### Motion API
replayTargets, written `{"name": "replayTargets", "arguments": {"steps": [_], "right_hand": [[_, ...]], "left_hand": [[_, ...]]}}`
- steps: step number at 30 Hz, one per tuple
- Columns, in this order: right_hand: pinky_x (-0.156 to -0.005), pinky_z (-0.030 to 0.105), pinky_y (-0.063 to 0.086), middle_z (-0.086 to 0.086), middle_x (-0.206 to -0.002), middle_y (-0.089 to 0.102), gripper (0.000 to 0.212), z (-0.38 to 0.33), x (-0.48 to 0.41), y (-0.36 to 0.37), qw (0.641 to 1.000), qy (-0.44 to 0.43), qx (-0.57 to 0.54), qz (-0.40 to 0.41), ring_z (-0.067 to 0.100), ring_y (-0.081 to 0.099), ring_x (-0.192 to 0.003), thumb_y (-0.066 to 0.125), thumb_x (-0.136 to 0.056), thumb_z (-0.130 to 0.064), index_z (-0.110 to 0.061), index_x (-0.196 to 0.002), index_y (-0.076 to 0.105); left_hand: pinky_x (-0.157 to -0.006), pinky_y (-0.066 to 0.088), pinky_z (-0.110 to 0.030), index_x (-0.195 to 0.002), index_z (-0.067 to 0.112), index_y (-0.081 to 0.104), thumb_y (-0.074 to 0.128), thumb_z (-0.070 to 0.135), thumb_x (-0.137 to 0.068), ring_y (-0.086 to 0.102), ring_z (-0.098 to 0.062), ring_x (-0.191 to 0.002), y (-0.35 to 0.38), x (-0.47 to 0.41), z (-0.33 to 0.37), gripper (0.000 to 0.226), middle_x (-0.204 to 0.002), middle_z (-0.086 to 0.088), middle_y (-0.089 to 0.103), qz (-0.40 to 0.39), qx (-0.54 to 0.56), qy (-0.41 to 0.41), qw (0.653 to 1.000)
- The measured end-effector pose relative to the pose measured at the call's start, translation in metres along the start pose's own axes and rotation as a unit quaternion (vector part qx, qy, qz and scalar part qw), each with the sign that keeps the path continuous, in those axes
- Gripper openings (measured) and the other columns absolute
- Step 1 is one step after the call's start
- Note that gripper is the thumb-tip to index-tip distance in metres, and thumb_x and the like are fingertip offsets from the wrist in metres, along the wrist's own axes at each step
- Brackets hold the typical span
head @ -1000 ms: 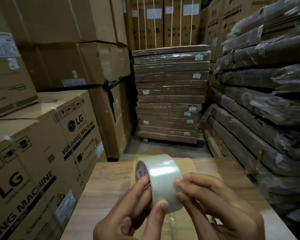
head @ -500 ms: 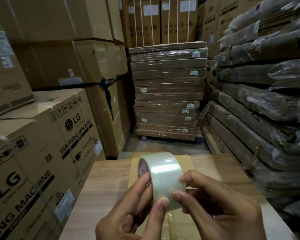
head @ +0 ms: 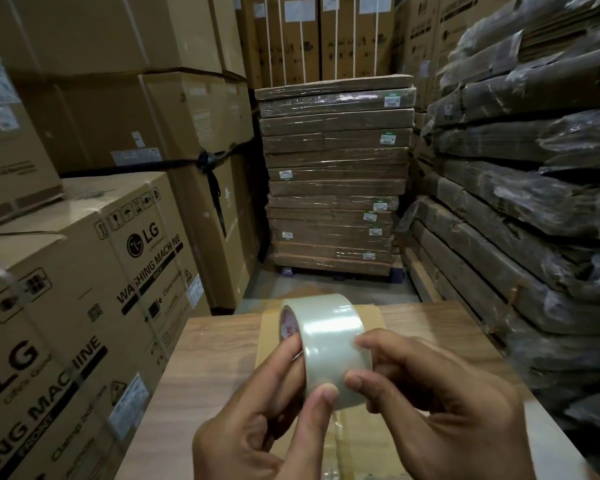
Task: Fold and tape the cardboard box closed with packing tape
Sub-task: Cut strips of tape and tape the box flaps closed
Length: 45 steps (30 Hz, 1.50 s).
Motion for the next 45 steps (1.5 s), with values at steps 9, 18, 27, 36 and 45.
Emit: {"name": "replayTargets", "arguments": {"steps": [9, 18, 27, 36, 45], "right_hand": [[-0.049, 0.018, 0.05, -0.014, -0.068, 0.062, 0.015, 0.005, -0.002, 0.002, 1.0, -0.002, -0.001, 0.002, 0.006, 0.062, -0.055, 0.08, -0.069, -0.017, -0.025, -0.08, 0.073], [-0.048, 0.015, 0.049, -0.014, -0.066, 0.059, 0.007, 0.009, -0.004, 0.003, 0.999, 0.002, -0.004, -0.039, 0.003, 0.061, -0.054, 0.071, -0.072, -0.026, -0.025, -0.08, 0.07], [-0.042, 0.017, 0.048, -0.015, -0.072, 0.064, 0.017, 0.005, -0.004, 0.004, 1.0, -0.005, -0.002, -0.013, 0.003, 0.062, -0.057, 0.08, -0.064, -0.013, -0.025, -0.069, 0.069], [-0.048, 0.012, 0.049, -0.02, -0.081, 0.07, 0.01, 0.0, -0.007, 0.001, 0.999, -0.026, 0.013, 0.018, -0.004, 0.064, -0.066, 0.079, -0.07, -0.024, -0.026, -0.079, 0.076], [-0.06, 0.011, 0.047, -0.009, -0.081, 0.067, 0.01, 0.006, -0.015, -0.008, 0.993, -0.054, 0.104, 0.032, -0.001, 0.059, -0.074, 0.069, -0.078, -0.026, -0.021, -0.074, 0.078]], "left_hand": [[-0.065, 0.06, -0.028, -0.11, 0.033, 0.069, 0.083, 0.03, -0.057, 0.073, -0.004, -0.085, 0.0, 0.002, -0.005, 0.054, -0.088, 0.019, 0.075, 0.011, -0.002, -0.003, 1.0], [-0.068, 0.058, -0.021, -0.105, 0.04, 0.07, 0.078, 0.015, -0.057, 0.072, 0.0, -0.084, 0.0, 0.004, -0.009, 0.055, -0.085, 0.021, 0.074, 0.004, -0.045, -0.024, 0.999], [-0.07, 0.058, -0.02, -0.108, 0.043, 0.069, 0.087, 0.024, -0.064, 0.07, 0.003, -0.088, -0.003, -0.003, -0.005, 0.052, -0.089, 0.022, 0.074, -0.011, -0.063, -0.026, 0.998], [-0.071, 0.055, -0.013, -0.094, 0.051, 0.072, 0.09, 0.018, -0.057, 0.073, -0.003, -0.084, 0.0, -0.005, -0.001, 0.052, -0.083, 0.013, 0.076, -0.013, 0.019, -0.093, 0.995], [-0.076, 0.046, -0.001, -0.102, 0.068, 0.059, 0.074, 0.068, -0.047, 0.067, 0.01, -0.09, -0.001, -0.012, 0.006, 0.057, -0.089, 0.028, 0.072, -0.029, 0.014, -0.081, 0.996]]}}
Point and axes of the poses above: each hand's wrist, its own x-axis away from the middle knuckle, its own y-axis out of the palm, z = x × y, the point moved 2 cm from there along -x, towards the middle knuckle
